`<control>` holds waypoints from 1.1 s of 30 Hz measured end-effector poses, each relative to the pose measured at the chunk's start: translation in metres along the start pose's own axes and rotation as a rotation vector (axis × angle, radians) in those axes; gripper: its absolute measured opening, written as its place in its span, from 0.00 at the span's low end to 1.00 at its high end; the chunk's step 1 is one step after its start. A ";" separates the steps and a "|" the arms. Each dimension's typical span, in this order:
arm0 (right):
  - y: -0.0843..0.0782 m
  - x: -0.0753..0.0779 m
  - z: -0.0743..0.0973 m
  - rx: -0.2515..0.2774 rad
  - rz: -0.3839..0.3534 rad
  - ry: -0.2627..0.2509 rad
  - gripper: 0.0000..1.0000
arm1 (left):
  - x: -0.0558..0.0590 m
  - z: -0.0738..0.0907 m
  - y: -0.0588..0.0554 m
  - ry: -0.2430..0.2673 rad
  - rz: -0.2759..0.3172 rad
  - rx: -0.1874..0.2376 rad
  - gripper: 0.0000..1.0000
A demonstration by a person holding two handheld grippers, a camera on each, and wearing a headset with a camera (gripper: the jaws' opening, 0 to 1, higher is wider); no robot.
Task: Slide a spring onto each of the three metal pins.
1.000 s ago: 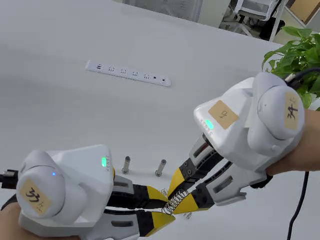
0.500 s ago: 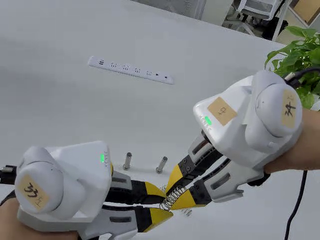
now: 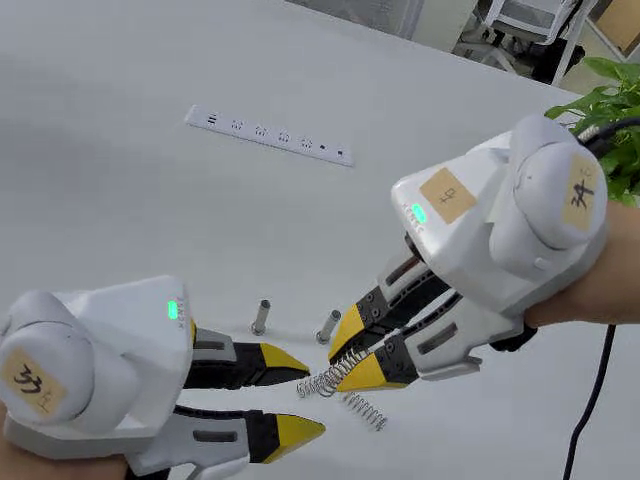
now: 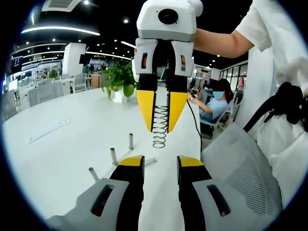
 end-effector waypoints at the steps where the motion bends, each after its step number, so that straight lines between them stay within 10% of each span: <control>1: 0.000 0.002 0.001 -0.002 -0.001 -0.004 0.06 | -0.002 0.001 -0.002 0.009 -0.002 -0.002 0.26; 33: -0.005 0.107 -0.020 -0.123 -0.087 -0.160 0.07 | -0.058 0.035 -0.040 0.181 0.067 -0.001 0.77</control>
Point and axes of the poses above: the centre of the closed fingertips' face, and the gripper's own axes: z roughly backward along the fingers, x roughly to its right, y roughly out of its top, the point moved 2 cm from there along z, roughly backward along the fingers, and after that the axes turned 7 degrees about y, right-handed, at the moved point
